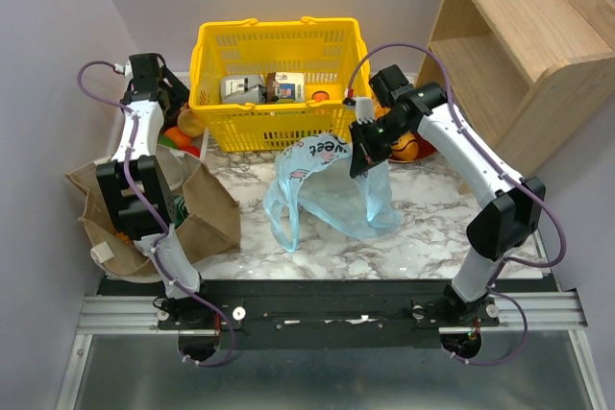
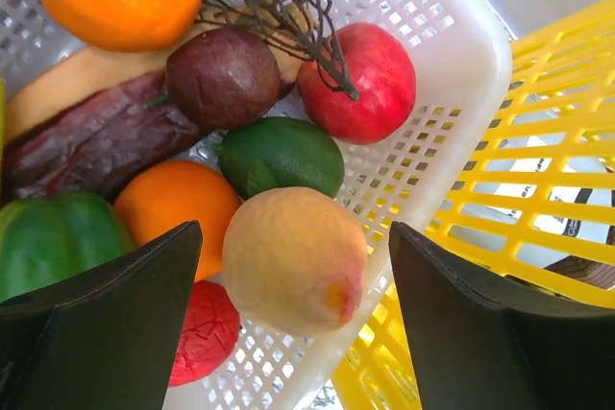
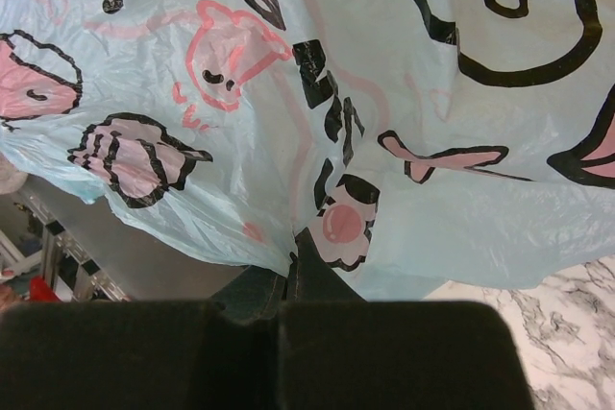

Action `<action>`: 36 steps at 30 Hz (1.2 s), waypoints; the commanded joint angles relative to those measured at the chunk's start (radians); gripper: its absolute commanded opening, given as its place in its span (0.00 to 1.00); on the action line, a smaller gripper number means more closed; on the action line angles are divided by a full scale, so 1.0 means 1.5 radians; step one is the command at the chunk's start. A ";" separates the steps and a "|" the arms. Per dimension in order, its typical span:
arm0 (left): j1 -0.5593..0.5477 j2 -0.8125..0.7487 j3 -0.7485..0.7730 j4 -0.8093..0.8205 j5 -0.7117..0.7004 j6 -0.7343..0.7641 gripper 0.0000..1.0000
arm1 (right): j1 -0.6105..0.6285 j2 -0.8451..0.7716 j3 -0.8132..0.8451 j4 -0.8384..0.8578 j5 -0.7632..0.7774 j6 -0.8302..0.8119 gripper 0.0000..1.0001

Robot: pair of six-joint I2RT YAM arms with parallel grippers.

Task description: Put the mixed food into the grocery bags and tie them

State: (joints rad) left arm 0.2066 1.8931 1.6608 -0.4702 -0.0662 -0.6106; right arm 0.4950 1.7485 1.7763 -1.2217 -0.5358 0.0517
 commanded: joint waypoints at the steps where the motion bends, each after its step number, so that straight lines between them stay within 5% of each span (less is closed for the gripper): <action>1: 0.000 0.040 0.002 -0.056 0.065 -0.047 0.88 | -0.009 0.014 0.026 -0.020 0.001 -0.001 0.01; 11: 0.001 0.029 -0.079 -0.036 0.095 -0.085 0.87 | -0.012 0.022 0.036 -0.021 0.003 -0.001 0.01; 16: 0.010 0.005 -0.093 -0.016 0.075 -0.086 0.50 | -0.013 0.026 0.041 -0.025 0.006 -0.001 0.01; 21: 0.012 -0.099 -0.105 0.052 0.014 -0.026 0.33 | -0.014 0.018 0.039 -0.025 0.014 -0.003 0.01; 36: -0.088 -0.464 -0.334 0.197 -0.036 0.098 0.32 | -0.014 0.025 0.031 -0.017 0.006 -0.009 0.01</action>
State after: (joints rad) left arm 0.1249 1.3075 1.2488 -0.2207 -0.0616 -0.5320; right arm 0.4820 1.7729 1.8103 -1.2285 -0.5327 0.0502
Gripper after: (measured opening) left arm 0.741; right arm 0.014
